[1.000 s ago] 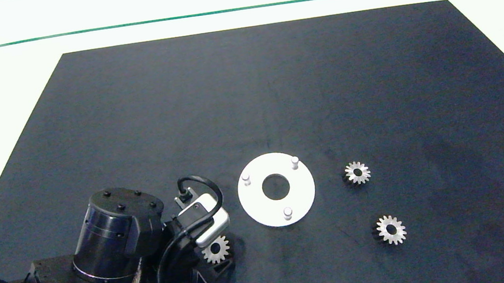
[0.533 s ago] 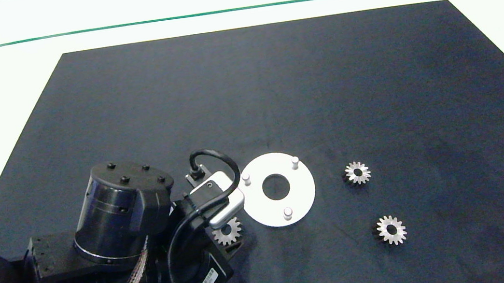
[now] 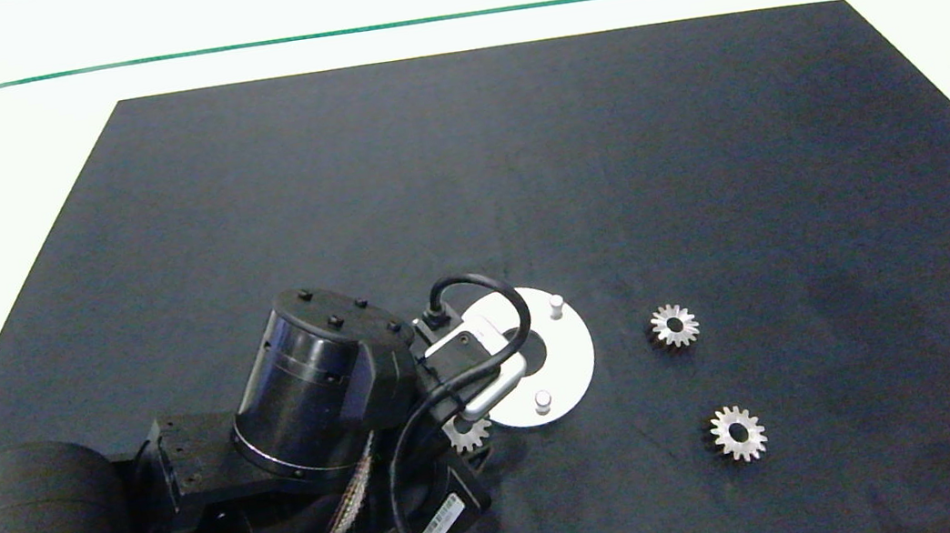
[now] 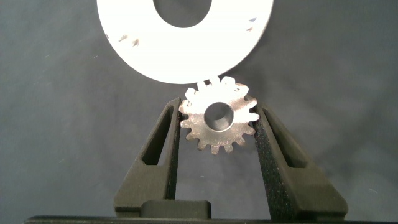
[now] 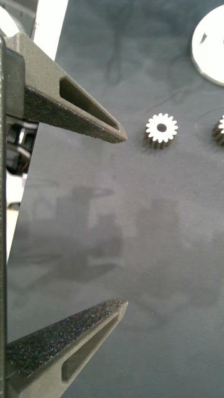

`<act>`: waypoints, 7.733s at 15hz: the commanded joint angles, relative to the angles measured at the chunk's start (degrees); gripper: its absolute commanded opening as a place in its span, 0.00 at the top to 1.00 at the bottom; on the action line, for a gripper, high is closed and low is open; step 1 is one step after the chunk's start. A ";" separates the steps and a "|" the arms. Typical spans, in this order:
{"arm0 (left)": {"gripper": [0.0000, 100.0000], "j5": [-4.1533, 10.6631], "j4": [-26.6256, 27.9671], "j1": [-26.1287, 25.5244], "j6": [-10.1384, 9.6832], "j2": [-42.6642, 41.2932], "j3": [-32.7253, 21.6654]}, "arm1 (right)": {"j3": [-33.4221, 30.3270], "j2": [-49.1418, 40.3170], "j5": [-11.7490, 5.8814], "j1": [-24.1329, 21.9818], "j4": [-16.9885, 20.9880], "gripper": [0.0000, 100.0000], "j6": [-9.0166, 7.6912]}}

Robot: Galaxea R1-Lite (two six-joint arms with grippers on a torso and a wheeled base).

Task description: Install three planetary gears onto the carrier pins

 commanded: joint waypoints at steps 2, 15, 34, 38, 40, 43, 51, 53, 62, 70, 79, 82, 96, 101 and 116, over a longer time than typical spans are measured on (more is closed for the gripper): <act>0.75 1.78 4.66 -3.13 0.11 4.83 -7.26 | 0.55 -0.70 0.14 0.24 0.15 0.00 0.22; 0.75 2.04 11.34 -7.87 -3.93 12.21 -20.26 | 0.46 -5.00 0.05 -0.20 0.76 0.00 1.45; 0.75 2.04 11.25 -4.71 -0.06 12.56 -20.00 | 0.73 -5.18 0.14 0.07 0.76 0.00 1.45; 0.75 2.04 11.07 -4.36 -0.06 13.79 -20.44 | 0.81 -5.18 0.14 0.15 0.76 0.00 1.97; 0.75 2.04 10.90 -4.36 -0.06 13.88 -20.44 | 1.08 -5.18 0.05 0.24 0.76 0.00 2.15; 0.75 2.04 10.37 -4.27 0.11 14.23 -20.62 | 0.99 -5.18 0.14 0.24 0.76 0.00 2.15; 0.75 2.04 10.46 -2.86 0.29 12.83 -20.44 | 0.81 -5.18 0.05 0.24 0.76 0.00 2.06; 0.75 2.04 10.55 -2.95 0.29 12.56 -20.26 | 0.81 -5.27 0.14 0.24 0.76 0.00 2.06; 0.75 2.04 10.37 -2.95 -0.15 11.51 -17.80 | 0.55 -6.32 0.05 0.24 1.90 0.00 1.89; 0.75 2.04 9.05 -3.13 0.82 12.21 -19.39 | 0.55 -6.32 0.14 0.33 1.90 0.00 1.89; 0.75 2.04 9.14 -3.13 1.17 12.30 -17.01 | 0.64 -6.58 0.14 0.42 1.90 0.00 1.97; 0.75 2.04 9.05 -3.04 1.17 12.47 -17.54 | 0.73 -6.58 0.14 0.42 1.90 0.00 1.97; 0.75 2.04 8.88 -1.72 1.34 13.53 -18.86 | 0.64 -6.50 0.14 0.77 1.90 0.00 2.06; 0.00 2.04 8.97 -1.72 1.43 13.44 -18.51 | 0.64 -6.50 0.14 0.77 1.90 0.00 2.06; 0.00 4.06 9.23 0.56 -3.40 -2.29 -15.08 | -0.77 -3.51 0.14 0.77 4.80 0.00 1.80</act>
